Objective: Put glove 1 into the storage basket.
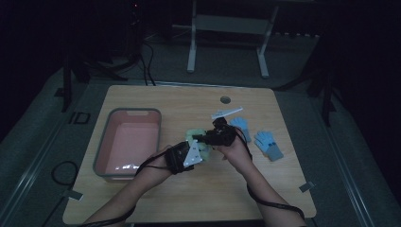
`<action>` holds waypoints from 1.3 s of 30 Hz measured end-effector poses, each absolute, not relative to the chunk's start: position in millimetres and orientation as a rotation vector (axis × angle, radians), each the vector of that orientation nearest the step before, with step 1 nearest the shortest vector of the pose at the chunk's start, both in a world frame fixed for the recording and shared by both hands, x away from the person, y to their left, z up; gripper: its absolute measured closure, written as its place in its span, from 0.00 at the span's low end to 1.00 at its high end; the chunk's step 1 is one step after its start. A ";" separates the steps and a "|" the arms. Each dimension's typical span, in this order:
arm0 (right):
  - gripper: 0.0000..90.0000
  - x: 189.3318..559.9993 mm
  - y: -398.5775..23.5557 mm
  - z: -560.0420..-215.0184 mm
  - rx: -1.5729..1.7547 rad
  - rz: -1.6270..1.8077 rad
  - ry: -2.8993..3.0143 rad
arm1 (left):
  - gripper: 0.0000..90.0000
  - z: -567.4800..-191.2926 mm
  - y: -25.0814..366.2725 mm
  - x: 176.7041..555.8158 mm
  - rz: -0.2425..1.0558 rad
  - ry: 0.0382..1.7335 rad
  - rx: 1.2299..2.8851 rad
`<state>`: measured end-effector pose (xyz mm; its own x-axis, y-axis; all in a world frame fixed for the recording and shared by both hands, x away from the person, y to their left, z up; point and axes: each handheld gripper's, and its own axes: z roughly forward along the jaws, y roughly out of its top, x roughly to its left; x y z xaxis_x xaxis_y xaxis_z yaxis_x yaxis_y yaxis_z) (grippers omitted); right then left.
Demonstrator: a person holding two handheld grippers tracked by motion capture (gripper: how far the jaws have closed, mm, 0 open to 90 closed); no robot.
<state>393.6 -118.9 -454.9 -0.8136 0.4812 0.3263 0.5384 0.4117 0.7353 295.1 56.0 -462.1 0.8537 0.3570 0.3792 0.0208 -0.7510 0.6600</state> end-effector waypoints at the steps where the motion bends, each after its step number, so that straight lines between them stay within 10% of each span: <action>1: 0.81 393.6 -118.9 -454.9 -0.935 -1.384 -2.585 | 0.83 -462.1 56.0 295.1 0.650 0.273 2.351; 39: 0.81 396.6 56.3 -432.7 -0.643 -1.320 -2.645 | 0.83 -448.5 197.7 270.3 0.767 0.528 2.375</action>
<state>396.6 56.3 -432.7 -0.9032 0.3201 0.2860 0.4210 0.5303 0.7359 270.3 197.7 -448.5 0.7563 0.5201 0.3969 0.1853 -0.7521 0.6324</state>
